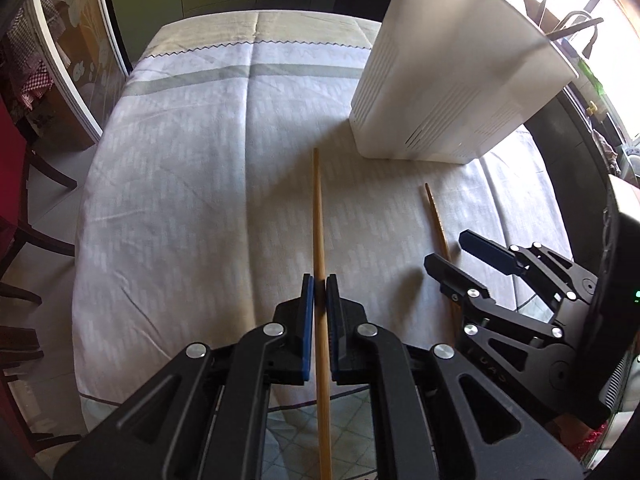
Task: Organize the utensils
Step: 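Grasp the last wooden chopstick with the right tool, then lift both held chopsticks up above the white holder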
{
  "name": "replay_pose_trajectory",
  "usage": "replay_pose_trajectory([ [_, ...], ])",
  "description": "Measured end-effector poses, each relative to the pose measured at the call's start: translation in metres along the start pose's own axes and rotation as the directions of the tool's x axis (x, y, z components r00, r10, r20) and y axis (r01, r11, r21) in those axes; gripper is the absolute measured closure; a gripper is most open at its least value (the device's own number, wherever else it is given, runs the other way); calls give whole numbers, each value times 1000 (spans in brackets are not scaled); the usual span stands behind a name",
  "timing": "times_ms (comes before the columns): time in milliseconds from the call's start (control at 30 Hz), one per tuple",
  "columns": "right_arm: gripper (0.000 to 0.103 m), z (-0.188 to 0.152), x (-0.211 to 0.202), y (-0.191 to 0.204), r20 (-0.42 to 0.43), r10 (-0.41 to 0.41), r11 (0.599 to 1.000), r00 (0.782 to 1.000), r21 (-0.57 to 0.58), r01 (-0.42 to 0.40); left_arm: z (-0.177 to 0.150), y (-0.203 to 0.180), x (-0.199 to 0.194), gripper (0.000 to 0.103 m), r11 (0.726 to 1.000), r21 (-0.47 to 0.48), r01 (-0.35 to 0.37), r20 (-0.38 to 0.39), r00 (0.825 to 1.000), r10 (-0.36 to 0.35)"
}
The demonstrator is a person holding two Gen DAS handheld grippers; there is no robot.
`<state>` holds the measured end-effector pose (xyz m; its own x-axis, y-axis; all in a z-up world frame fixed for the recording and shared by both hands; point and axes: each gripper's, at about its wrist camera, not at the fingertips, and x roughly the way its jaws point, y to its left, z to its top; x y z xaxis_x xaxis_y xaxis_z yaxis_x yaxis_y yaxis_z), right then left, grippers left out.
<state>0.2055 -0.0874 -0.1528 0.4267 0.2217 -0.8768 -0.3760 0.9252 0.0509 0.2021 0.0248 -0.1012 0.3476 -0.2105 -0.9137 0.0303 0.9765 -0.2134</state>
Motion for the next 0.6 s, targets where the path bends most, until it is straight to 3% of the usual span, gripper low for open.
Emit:
replay_pose_trajectory([
  [167, 66, 4, 6, 3, 5, -26, 1000, 1000, -13, 26, -9, 1, -27, 97, 1000, -6, 12, 80, 997, -12],
  [333, 93, 13, 10, -4, 5, -12, 1000, 1000, 4, 12, -19, -6, -43, 97, 1000, -4, 16, 131, 991, -15],
  [467, 97, 21, 12, -7, -3, 31, 999, 1000, 23, -30, -21, -9, -45, 97, 1000, 0, 18, 137, 990, -18],
  [600, 97, 25, -7, -13, 56, 83, 995, 995, 46, -86, -21, -11, -51, 97, 1000, 15, 13, 153, 988, -15],
])
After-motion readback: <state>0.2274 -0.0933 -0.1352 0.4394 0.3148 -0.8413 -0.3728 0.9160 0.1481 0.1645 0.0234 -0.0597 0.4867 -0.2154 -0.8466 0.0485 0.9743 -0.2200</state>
